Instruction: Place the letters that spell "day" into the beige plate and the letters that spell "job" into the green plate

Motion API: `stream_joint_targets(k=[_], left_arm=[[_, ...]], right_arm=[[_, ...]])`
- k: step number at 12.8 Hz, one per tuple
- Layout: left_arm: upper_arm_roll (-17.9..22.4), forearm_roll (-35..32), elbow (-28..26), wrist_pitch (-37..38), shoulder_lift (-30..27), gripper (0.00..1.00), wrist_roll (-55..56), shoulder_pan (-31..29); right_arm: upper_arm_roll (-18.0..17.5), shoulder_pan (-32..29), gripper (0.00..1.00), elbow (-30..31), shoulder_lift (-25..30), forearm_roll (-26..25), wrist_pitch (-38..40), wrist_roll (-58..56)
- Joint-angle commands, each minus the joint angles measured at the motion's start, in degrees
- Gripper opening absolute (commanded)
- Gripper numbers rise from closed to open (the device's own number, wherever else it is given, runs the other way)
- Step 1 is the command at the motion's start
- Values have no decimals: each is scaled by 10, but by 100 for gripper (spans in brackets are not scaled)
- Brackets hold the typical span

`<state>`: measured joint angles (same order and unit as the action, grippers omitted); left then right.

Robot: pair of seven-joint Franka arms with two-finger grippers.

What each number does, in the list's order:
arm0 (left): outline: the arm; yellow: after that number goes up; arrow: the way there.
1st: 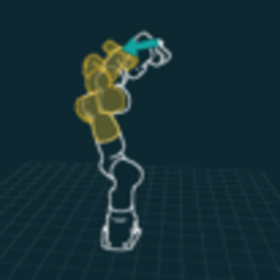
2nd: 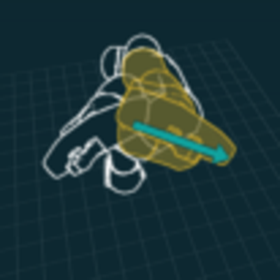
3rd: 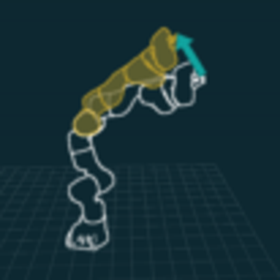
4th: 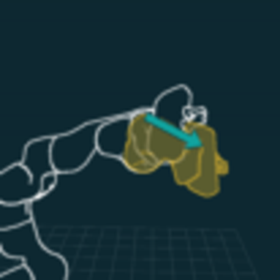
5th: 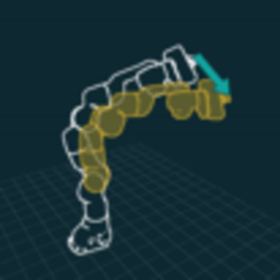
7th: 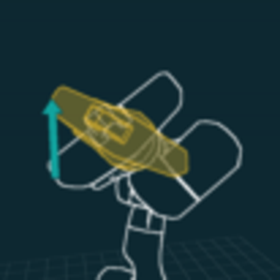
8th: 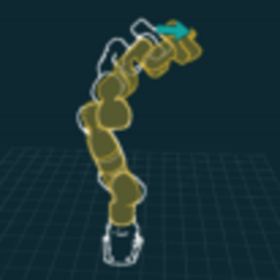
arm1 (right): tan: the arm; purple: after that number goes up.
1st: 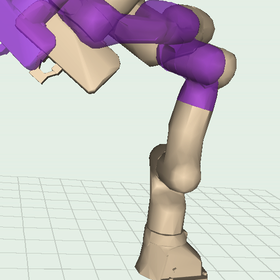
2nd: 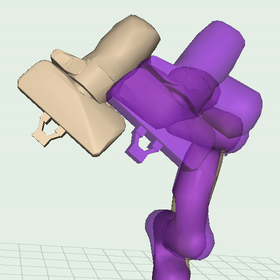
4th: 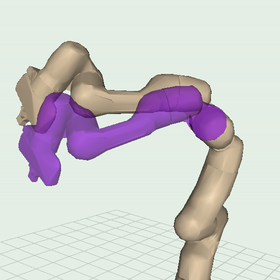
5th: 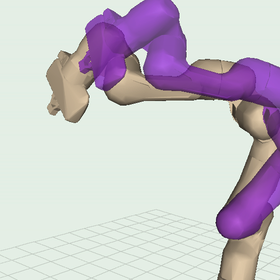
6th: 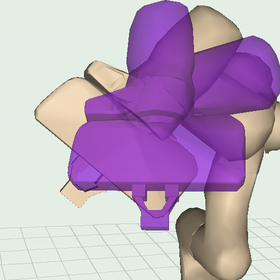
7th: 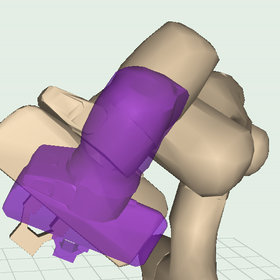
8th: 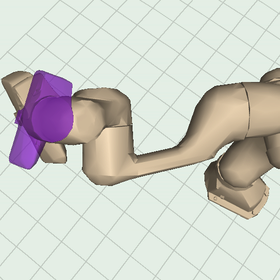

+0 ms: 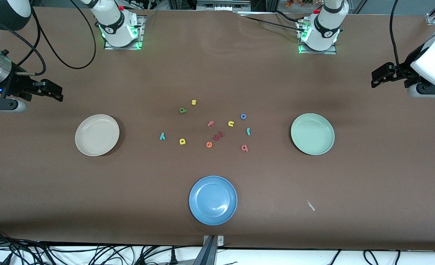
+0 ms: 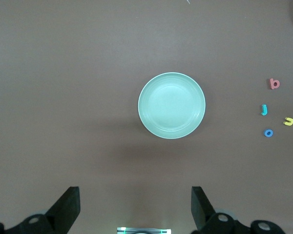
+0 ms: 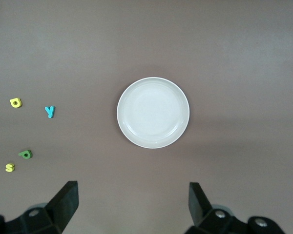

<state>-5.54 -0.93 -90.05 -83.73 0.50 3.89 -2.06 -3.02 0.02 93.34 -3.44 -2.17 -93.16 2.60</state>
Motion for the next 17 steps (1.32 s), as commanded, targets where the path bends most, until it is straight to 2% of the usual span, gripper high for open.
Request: stream_joint_targets(k=[1, 9, 17], left_arm=[[0, 10, -7, 4, -8, 100, 1, 2], [-5, 10, -7, 7, 4, 100, -4, 7], [-33, 13, -9, -8, 100, 100, 2, 48]], right_arm=[[-3, 2, 100, -9, -2, 7, 5, -4], [-3, 3, 100, -9, -10, 7, 6, -14], [-4, 22, 100, -7, -41, 8, 10, -9]])
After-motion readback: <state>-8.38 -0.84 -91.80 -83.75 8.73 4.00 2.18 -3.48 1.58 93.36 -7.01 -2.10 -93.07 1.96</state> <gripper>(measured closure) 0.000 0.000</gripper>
